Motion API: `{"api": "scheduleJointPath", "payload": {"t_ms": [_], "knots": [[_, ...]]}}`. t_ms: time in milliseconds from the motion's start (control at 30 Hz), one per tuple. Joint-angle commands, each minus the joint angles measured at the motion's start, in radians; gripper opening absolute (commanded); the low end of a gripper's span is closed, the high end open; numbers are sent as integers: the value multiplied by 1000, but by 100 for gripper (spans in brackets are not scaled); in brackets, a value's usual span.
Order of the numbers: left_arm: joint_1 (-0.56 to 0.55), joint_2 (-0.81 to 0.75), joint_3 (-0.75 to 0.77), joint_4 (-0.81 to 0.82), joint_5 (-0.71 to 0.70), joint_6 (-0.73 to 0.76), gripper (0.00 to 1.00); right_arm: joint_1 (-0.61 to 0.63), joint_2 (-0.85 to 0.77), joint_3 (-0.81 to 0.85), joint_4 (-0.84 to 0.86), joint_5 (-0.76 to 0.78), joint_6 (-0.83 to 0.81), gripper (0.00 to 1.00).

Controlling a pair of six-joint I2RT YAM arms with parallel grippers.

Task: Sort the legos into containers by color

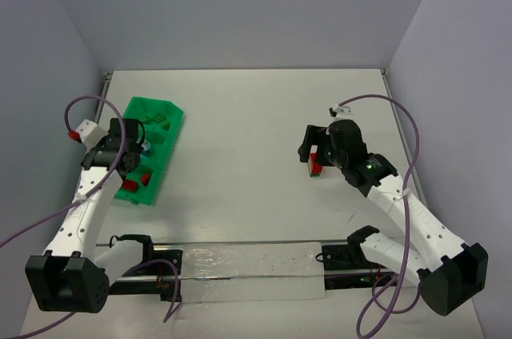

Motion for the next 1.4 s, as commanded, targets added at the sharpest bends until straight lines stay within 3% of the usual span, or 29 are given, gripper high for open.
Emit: {"api": "scheduleJointPath", "payload": {"t_ms": [0,200,233,500,667,800,900,1000,1367], "knots": [[-3,-40,45,63,76,91,86,-17,10,-7,27,21,1,92],[-221,-4,132,102,132,157,99,-22,77,-32,55,36,17,92],[-319,26,157,94,125,152,99,-21,97,-35,60,48,21,92],[-566,204,287,106,195,138,99,-25,222,-22,65,155,34,91],[-611,234,294,140,232,129,99,-30,271,-30,79,177,32,87],[-633,254,305,136,244,126,99,-38,303,-39,103,167,25,74],[-650,258,309,143,257,131,99,-45,318,-39,123,148,18,58],[-659,263,316,145,261,132,99,-48,336,-34,127,144,17,54],[-672,275,325,141,265,142,99,-50,354,-49,155,60,15,57]]}}
